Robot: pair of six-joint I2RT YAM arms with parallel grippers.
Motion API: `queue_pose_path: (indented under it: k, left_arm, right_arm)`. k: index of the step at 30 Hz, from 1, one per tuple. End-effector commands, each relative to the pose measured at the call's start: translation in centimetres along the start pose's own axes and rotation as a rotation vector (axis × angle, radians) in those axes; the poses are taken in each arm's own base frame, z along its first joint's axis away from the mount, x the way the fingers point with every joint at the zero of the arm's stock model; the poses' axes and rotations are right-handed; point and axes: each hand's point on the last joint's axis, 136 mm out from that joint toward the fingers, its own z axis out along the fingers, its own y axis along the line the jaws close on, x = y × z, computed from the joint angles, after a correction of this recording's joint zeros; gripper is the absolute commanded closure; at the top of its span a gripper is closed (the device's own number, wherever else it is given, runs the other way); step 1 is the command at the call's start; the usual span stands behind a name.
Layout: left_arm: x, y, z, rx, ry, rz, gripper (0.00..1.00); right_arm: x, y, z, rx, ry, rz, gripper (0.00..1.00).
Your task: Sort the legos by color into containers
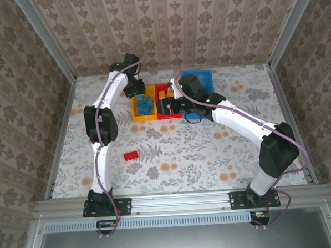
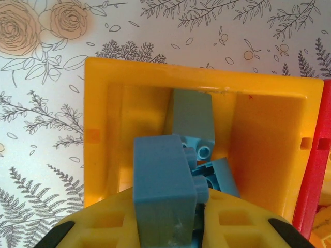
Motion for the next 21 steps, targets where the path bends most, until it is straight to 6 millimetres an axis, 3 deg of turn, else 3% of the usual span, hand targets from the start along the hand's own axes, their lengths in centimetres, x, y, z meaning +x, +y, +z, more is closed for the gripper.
queue_pose_path:
  k: [1,7,12,15,18,21]
  left_arm:
    - [0.1,0.0,-0.2,-0.018,0.009,0.001,0.75]
    - [0.3,-0.4,-0.1,-0.009,0.013,0.008,0.56]
    - [0.2,-1.3,-2.2,0.015,-0.011,0.007,0.55]
    - [0.1,-2.1,-5.2,0.045,-0.061,-0.005,0.56]
    - [0.8,-2.4,-9.3,0.072,-0.126,-0.024,0.56]
    - [2.8,-0.8,-13.4,0.053,-0.187,-0.073,0.52]
  right_arm:
    - [0.1,-0.1,0.2,-0.002,0.019,-0.002,0.31]
    - [0.8,-0.3,0.6,-0.005,0.048,0.005,0.30]
    - [1.8,-0.6,0.6,0.006,0.081,-0.021,0.29]
    - [3.8,0.2,1.1,0.011,0.138,-0.147,0.29]
    - [7.6,1.3,2.7,-0.004,0.254,-0.302,0.28]
    - [11.4,2.2,4.5,-0.018,0.357,-0.442,0.25]
